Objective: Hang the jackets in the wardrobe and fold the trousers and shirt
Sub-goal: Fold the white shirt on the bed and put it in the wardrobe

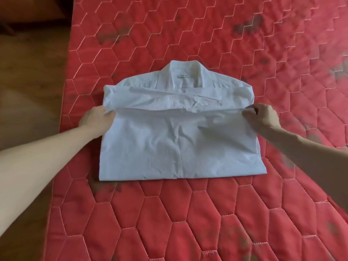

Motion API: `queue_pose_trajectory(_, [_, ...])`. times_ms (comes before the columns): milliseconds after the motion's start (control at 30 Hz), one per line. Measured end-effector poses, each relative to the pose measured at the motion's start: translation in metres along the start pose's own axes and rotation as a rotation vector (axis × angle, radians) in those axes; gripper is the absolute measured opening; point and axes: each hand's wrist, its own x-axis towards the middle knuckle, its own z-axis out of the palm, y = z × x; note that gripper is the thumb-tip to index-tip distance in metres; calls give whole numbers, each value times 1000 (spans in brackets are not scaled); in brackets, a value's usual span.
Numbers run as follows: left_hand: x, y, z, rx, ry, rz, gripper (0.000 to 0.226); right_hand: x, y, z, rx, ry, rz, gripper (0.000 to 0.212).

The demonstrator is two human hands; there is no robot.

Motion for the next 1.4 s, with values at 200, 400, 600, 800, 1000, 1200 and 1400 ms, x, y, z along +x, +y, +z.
queue_pose_trajectory(200, [-39, 10, 44, 263, 413, 264, 35, -29, -4, 33, -298, 264, -214, 55])
queue_pose_trajectory(400, [-67, 24, 84, 544, 73, 965, 44, -47, -8, 56, -503, -254, -1035, 46])
queue_pose_trajectory(600, [-48, 64, 96, 628, -49, 776, 63, -30, -37, 90, -550, -298, -640, 60])
queue_pose_trajectory(800, [-21, 81, 85, 665, 66, 273, 65, -10, -41, 92, -576, -326, -189, 69])
queue_pose_trajectory(1000, [-47, 45, 95, 501, 4, 462, 65, -27, -4, 83, -463, -248, -233, 68])
queue_pose_trajectory(1200, [-98, -42, 104, 446, -48, 657, 70, -53, 73, 50, -583, -197, -212, 80])
queue_pose_trajectory(1400, [-134, -105, 93, 518, -56, 830, 91, -92, 96, 29, -628, -117, -490, 90])
